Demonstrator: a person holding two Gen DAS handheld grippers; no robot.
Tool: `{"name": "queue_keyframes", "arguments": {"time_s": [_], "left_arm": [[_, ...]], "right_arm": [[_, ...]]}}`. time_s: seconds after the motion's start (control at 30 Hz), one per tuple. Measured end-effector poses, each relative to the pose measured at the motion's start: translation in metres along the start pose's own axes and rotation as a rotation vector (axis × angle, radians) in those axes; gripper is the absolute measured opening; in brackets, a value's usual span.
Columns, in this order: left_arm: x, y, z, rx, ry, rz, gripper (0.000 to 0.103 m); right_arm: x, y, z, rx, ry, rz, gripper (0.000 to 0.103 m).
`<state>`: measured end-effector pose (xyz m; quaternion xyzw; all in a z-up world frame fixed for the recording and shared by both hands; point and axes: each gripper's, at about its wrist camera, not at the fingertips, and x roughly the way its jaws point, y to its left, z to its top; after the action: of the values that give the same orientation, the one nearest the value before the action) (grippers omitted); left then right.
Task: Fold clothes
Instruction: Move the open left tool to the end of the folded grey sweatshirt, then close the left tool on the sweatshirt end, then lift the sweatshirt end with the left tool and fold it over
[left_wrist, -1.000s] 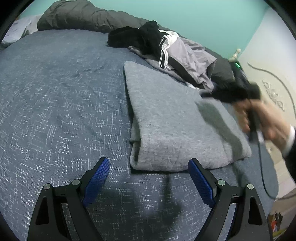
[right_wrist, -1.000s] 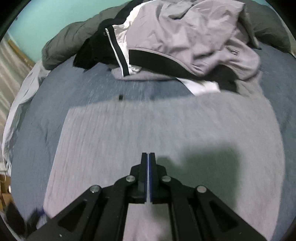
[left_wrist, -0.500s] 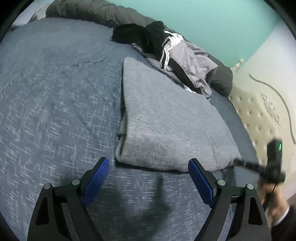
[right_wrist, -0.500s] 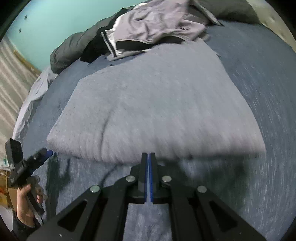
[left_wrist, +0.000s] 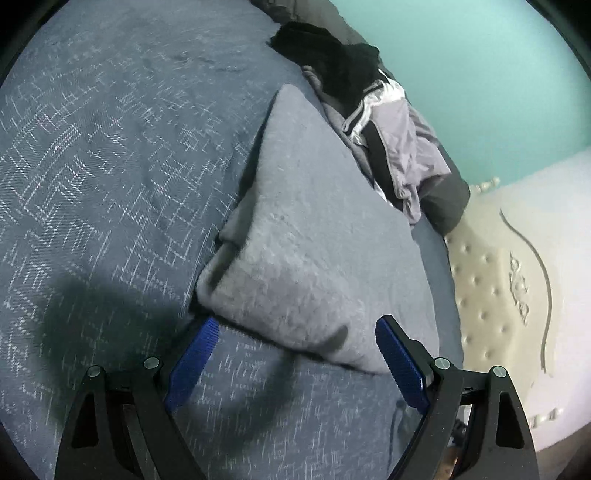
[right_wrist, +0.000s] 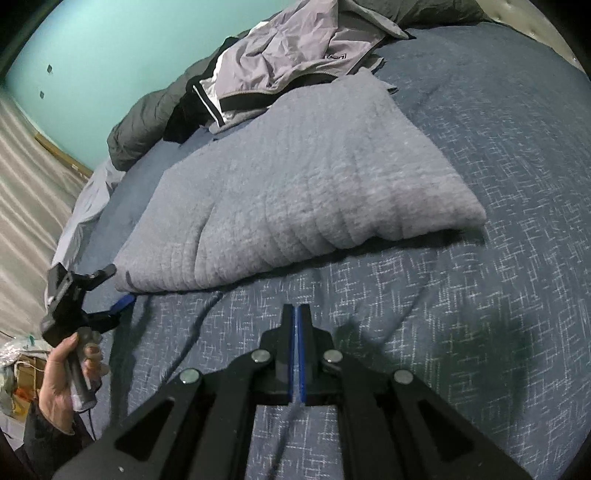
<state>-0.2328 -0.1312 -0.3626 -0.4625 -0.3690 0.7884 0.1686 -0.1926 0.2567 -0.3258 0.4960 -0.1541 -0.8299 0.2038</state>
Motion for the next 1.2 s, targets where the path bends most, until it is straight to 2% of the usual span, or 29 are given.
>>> {"name": "queue_keyframes", "arguments": {"time_s": [0.17,0.3,0.43,0.7,0.77,1.03,1.2], "left_arm": [[0.004,0.011,0.005,-0.062,-0.031,-0.029,0.09],[0.001,0.01,0.008,-0.047,-0.071,-0.05,0.088],[0.003,0.006,0.012,-0.03,-0.1,-0.046,0.06],[-0.001,-0.003,0.011,0.003,-0.152,-0.058,0.034],[-0.004,-0.014,0.011,0.031,-0.17,-0.065,0.029],[-0.004,-0.089,0.011,0.171,-0.192,-0.134,0.025],[0.03,-0.161,-0.012,0.281,-0.156,-0.187,0.021]], "right_arm": [[-0.005,-0.007,0.0,0.013,-0.011,0.013,0.001],[-0.004,-0.011,-0.001,0.022,-0.015,0.02,0.001],[-0.003,-0.01,-0.006,0.001,-0.003,0.036,0.001],[-0.008,-0.016,-0.008,0.002,-0.008,0.056,0.001],[-0.01,-0.019,-0.007,0.009,-0.01,0.057,0.001],[-0.02,-0.034,-0.002,0.037,-0.028,0.058,0.001],[-0.032,-0.044,0.001,0.048,-0.041,0.061,0.001]]}}
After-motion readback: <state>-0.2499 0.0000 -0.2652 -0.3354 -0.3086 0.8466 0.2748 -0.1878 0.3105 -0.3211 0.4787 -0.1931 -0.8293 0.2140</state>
